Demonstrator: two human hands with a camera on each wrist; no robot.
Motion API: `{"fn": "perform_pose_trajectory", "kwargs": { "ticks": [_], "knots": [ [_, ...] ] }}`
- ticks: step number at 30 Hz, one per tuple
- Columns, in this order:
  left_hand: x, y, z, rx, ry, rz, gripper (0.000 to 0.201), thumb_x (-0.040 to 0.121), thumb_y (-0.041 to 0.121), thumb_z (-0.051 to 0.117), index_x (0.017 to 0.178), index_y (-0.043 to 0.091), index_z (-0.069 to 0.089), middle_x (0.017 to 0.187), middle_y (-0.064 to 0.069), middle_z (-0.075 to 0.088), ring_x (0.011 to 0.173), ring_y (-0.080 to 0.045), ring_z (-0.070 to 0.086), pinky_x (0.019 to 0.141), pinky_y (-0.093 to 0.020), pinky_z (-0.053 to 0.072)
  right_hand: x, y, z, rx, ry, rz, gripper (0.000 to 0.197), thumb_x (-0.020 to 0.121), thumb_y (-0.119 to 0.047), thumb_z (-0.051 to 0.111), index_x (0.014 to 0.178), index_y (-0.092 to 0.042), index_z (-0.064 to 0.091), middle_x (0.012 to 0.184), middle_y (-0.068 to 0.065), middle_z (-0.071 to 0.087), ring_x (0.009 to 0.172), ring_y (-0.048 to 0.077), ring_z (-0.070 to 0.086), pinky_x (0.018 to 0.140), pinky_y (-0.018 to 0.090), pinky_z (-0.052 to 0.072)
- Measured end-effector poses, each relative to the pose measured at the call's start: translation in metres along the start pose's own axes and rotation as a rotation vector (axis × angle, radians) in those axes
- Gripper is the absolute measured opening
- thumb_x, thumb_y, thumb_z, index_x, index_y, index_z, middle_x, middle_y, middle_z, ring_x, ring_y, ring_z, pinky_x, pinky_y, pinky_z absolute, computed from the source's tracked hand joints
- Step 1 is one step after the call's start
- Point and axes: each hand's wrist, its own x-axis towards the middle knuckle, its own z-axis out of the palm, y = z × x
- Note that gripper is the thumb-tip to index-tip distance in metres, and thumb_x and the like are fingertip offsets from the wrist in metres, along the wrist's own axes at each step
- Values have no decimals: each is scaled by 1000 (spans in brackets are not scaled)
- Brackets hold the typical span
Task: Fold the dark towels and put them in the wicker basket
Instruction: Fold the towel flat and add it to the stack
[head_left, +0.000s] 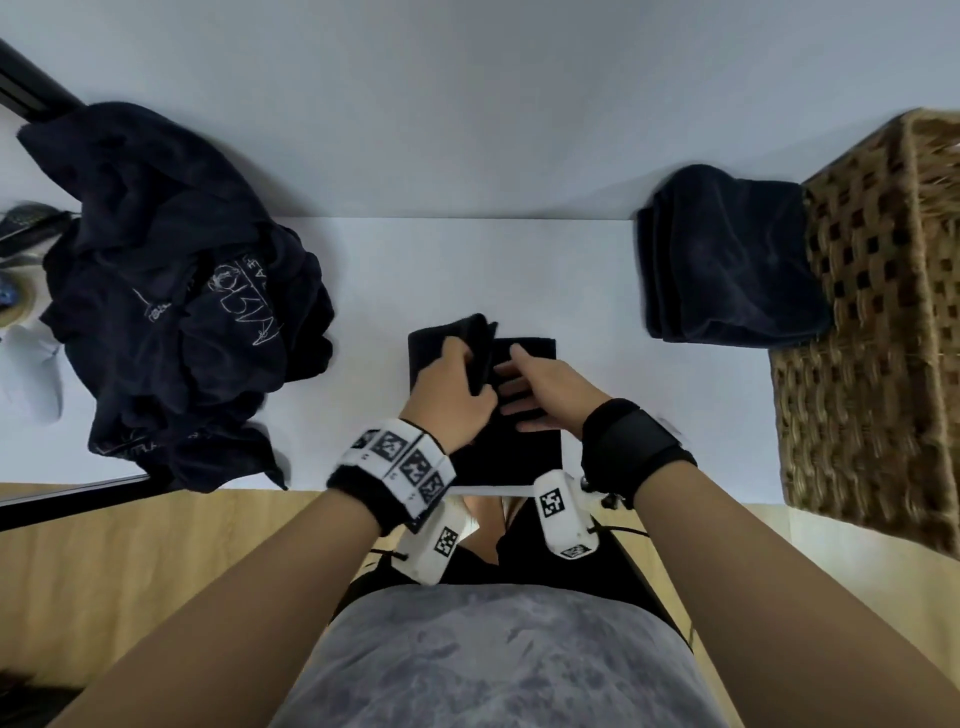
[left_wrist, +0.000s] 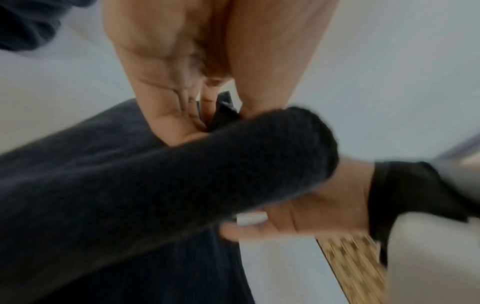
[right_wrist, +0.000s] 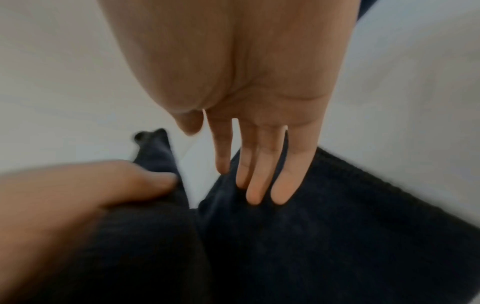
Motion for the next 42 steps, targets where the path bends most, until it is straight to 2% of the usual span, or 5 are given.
{"fn": "perform_pose_trajectory", "kwargs": {
  "ticks": [10,16,25,33,42],
  "knots": [
    [-12,-26,31,-292,25,-24,16,92,20,59,107,22,66,87,10,66,70,-6,67,73,-22,56,-3,20,-12,-15,231,-69,17,90,-18,61,103,-8,65,103,18,70,97,37,68,83,55,57],
    [1,-61,22,-51,234,-232,42,86,38,71,116,13,53,111,-5,51,90,-17,57,81,-27,46,-1,32,-27,-382,395,-14,35,91,-23,58,125,-12,57,111,7,67,99,22,61,81,19,48],
    [23,-60,26,-199,50,-382,62,75,46,78,123,14,55,116,-1,64,105,-20,62,82,-27,47,14,34,-22,-268,252,92,48,78,-46,76,110,-11,66,107,1,70,100,20,67,87,31,54],
    [17,-20,21,-346,68,-282,30,79,48,71,100,28,62,103,6,69,95,-16,64,85,-32,53,-12,2,-39,-152,263,-30,23,72,-39,76,89,-29,65,93,-7,72,90,15,69,85,35,57],
    [51,141,22,-556,23,113,36,79,58,67,105,35,59,102,15,67,99,-9,65,83,-28,54,-99,-58,-167,-161,822,-311,49,80,-42,72,122,-20,58,106,-9,62,98,12,58,79,21,46]
  ]
}}
